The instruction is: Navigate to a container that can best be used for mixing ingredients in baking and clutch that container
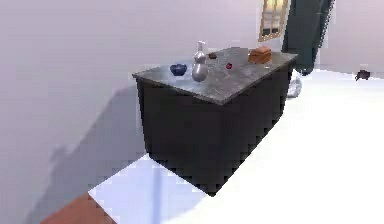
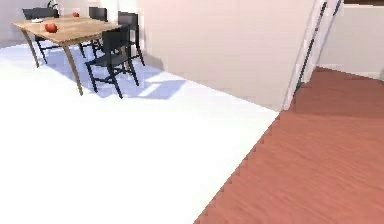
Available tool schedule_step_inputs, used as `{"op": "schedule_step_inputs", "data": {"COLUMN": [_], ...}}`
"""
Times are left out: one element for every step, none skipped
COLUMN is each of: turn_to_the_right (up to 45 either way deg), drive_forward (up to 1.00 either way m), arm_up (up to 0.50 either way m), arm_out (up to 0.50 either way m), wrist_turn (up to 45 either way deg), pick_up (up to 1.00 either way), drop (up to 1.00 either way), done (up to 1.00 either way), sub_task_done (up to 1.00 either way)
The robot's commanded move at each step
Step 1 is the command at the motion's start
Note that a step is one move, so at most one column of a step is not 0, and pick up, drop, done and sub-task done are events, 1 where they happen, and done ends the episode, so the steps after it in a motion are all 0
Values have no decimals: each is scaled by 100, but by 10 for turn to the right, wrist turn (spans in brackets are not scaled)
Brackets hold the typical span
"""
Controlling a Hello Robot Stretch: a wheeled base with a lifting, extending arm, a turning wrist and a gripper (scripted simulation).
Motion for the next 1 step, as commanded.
{"op": "schedule_step_inputs", "data": {"turn_to_the_right": [0], "drive_forward": [70], "arm_up": [0], "arm_out": [0], "wrist_turn": [0], "pick_up": [0], "drop": [0], "done": [0], "sub_task_done": [0]}}
